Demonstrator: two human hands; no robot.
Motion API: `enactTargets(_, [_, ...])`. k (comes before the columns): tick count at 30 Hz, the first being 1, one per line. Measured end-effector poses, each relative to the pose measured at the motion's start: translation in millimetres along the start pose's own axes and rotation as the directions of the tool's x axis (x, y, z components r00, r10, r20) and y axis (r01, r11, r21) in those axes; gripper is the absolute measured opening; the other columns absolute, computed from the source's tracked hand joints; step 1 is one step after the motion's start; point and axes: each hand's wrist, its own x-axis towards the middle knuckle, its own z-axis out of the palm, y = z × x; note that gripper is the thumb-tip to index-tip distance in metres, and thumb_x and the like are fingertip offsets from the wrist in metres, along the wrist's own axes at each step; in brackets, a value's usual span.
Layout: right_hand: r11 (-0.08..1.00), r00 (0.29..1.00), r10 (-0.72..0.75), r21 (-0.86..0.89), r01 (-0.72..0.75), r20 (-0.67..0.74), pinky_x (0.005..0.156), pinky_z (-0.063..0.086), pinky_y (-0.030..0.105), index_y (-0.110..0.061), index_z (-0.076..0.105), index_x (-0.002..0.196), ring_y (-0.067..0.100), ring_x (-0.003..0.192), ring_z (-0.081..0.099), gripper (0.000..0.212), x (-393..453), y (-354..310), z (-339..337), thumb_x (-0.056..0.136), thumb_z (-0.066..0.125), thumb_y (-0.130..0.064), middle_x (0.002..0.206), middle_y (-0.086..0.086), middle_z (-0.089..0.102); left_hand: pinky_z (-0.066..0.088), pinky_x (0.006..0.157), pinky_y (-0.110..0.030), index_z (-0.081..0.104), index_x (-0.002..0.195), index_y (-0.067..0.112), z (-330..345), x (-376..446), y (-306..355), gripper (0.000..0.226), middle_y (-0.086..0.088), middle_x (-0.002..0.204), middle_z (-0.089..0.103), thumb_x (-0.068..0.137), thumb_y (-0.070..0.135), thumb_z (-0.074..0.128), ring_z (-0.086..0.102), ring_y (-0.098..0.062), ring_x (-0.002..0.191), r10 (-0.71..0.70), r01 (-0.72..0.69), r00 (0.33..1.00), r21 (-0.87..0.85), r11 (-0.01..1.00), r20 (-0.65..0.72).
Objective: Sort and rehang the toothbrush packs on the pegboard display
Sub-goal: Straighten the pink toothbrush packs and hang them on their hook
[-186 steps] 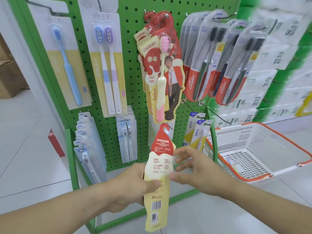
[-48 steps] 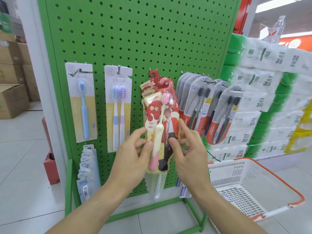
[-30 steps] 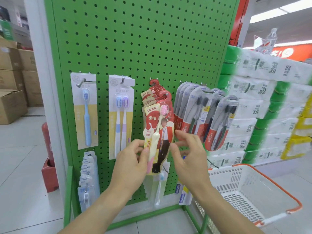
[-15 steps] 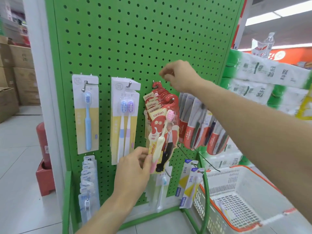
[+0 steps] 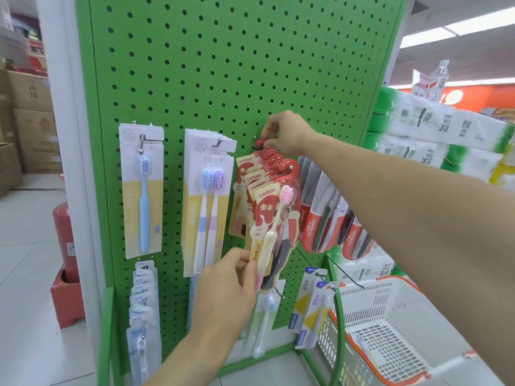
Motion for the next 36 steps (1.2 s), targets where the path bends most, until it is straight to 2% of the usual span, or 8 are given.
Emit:
enactTargets(3, [0.995, 0.999, 0.015, 0.098, -0.010, -0.050, 0.067, 0.051, 0.018, -0.012, 0.065, 0.098, 0.010, 0.079, 0.062, 0.011, -2, 4, -4, 0.093, 0.068, -0.002, 0.091, -0.001, 0.065, 0.054, 0.063, -0.020, 0.066, 0.090, 0.037, 4, 0, 0, 0.019, 0.022, 0.074, 0.071, 0.095, 0.018, 0.067, 0.067, 0.003, 0.071, -0.002, 0.002, 1.000, -0.029, 1.000, -0.017])
enactTargets(10, [0.927, 0.974, 0.135, 0.370, -0.059, -0.181, 0.081, 0.060, 0.030, -0.010, 0.072, 0.103, 0.015, 0.089, 0.068, 0.015, -16, 16, -20, 0.099, 0.060, -0.001, 0.095, 0.000, 0.071, 0.054, 0.065, -0.014, 0.072, 0.094, 0.033, 10, -1, 7, 0.014, 0.024, 0.075, 0.069, 0.093, 0.018, 0.069, 0.067, 0.006, 0.071, -0.019, 0.016, 0.998, -0.049, 0.999, -0.059])
enactTargets(19, [0.897, 0.857, 0.102, 0.419, 0.140, -0.504, 0.066, 0.050, 0.009, -0.009, 0.068, 0.104, -0.009, 0.067, 0.064, 0.018, -49, 15, -46, 0.100, 0.056, 0.003, 0.091, -0.005, 0.069, 0.057, 0.070, -0.015, 0.077, 0.109, 0.021, 22, 6, 5, 0.017, 0.017, 0.086, 0.074, 0.094, 0.021, 0.068, 0.068, 0.005, 0.077, -0.088, 0.082, 0.991, -0.065, 0.995, -0.099])
enactTargets(22, [0.890, 0.772, 0.053, 0.381, 0.251, -0.633, 0.069, 0.051, 0.011, -0.007, 0.067, 0.100, -0.014, 0.068, 0.060, 0.016, -61, 13, -59, 0.097, 0.057, 0.005, 0.088, -0.007, 0.068, 0.053, 0.067, -0.010, 0.077, 0.106, 0.020, 23, 9, 7, 0.015, 0.018, 0.083, 0.072, 0.095, 0.019, 0.067, 0.068, 0.005, 0.076, -0.083, 0.076, 0.988, -0.056, 0.996, -0.128])
enactTargets(28, [0.896, 0.595, -0.057, 0.221, 0.384, -0.802, 0.077, 0.052, 0.021, -0.018, 0.063, 0.092, 0.003, 0.081, 0.061, 0.018, -78, 4, -82, 0.092, 0.054, -0.003, 0.088, -0.008, 0.066, 0.054, 0.069, -0.017, 0.078, 0.109, 0.016, 29, 21, 6, 0.018, 0.018, 0.081, 0.070, 0.095, 0.020, 0.066, 0.066, 0.006, 0.078, -0.107, 0.106, 0.979, -0.015, 0.994, -0.171])
enactTargets(31, [0.885, 0.518, -0.114, 0.151, 0.441, -0.848, 0.077, 0.054, 0.026, -0.019, 0.057, 0.094, 0.008, 0.085, 0.062, 0.018, -86, -1, -88, 0.093, 0.050, -0.002, 0.091, -0.007, 0.061, 0.049, 0.063, -0.007, 0.078, 0.106, 0.016, 32, 21, 8, 0.016, 0.022, 0.076, 0.067, 0.095, 0.020, 0.067, 0.064, 0.009, 0.073, -0.115, 0.113, 0.977, -0.019, 0.993, -0.182])
enactTargets(33, [0.881, 0.499, -0.151, 0.114, 0.460, -0.853, 0.075, 0.054, 0.030, -0.019, 0.055, 0.094, 0.010, 0.085, 0.063, 0.019, -92, -3, -87, 0.094, 0.048, -0.002, 0.093, -0.004, 0.059, 0.045, 0.058, -0.002, 0.079, 0.103, 0.016, 33, 19, 10, 0.014, 0.027, 0.072, 0.062, 0.094, 0.019, 0.068, 0.062, 0.012, 0.069, -0.123, 0.119, 0.974, -0.031, 0.992, -0.189])
enactTargets(36, [0.886, 0.552, -0.178, 0.111, 0.450, -0.815, 0.069, 0.053, 0.036, -0.018, 0.056, 0.096, 0.022, 0.083, 0.065, 0.017, -103, -2, -83, 0.094, 0.047, -0.003, 0.095, -0.003, 0.059, 0.047, 0.058, -0.003, 0.080, 0.100, 0.015, 33, 18, 12, 0.014, 0.022, 0.074, 0.067, 0.093, 0.020, 0.069, 0.064, 0.011, 0.070, -0.148, 0.138, 0.970, -0.064, 0.988, -0.192])
